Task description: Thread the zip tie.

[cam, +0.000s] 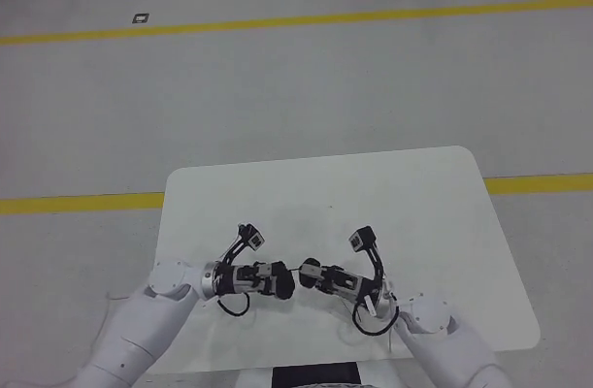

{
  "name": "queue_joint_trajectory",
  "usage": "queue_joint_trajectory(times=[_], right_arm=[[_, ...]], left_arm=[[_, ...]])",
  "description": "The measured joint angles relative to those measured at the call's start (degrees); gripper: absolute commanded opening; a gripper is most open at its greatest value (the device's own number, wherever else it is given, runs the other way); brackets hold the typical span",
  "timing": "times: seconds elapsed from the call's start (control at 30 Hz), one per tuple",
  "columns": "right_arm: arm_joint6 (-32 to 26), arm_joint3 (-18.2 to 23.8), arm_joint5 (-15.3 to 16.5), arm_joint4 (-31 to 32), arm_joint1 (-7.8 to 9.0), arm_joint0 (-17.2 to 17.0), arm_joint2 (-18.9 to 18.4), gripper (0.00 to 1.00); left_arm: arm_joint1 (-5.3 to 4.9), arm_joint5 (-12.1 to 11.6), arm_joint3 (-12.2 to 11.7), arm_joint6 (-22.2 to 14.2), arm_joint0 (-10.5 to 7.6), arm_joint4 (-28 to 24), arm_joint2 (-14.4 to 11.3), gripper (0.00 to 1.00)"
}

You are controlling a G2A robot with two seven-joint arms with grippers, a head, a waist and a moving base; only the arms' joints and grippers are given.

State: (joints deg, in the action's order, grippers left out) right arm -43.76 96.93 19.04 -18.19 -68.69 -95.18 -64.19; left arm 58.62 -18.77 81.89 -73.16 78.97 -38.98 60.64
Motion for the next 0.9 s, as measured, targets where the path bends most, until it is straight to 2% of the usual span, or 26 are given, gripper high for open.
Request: queue_joint_trajectory(times=[0.03, 0.17, 0.27, 0.5, 0.8, 0.9], right_arm=[[0.01, 0.16, -0.24, 0.58, 0.09, -0.07, -0.11, 0.0], [0.4, 0.71, -1.29, 2.58, 0.4, -0.29, -0.46, 0.0], [1.26, 1.03, -2.11, 4.02, 0.59, -0.48, -0.6, 0.0], [2.87, 1.73, -3.84, 6.85, 0.94, -0.68, -0.68, 0.0], [3.39, 1.93, -4.18, 7.13, 0.94, -0.59, -0.49, 0.0], [2.66, 2.34, -4.73, 6.99, 1.09, -0.36, -0.41, 0.0]], left_arm=[[-0.05, 0.05, 0.08, 0.02, 0.02, 0.22, 0.0, 0.98], [-0.2, 0.1, 0.35, -0.12, 0.06, 0.46, -0.15, 0.6], [-0.31, 0.09, 0.33, -0.28, 0.05, 0.69, -0.33, 0.49], [-0.54, 0.35, 0.18, -0.18, -0.12, 1.01, -0.67, 0.38], [-0.82, 0.76, -0.29, 0.13, -0.74, 1.71, -0.96, 0.3], [-0.97, 0.85, -0.22, 0.41, -0.79, 2.25, -0.93, 0.24]])
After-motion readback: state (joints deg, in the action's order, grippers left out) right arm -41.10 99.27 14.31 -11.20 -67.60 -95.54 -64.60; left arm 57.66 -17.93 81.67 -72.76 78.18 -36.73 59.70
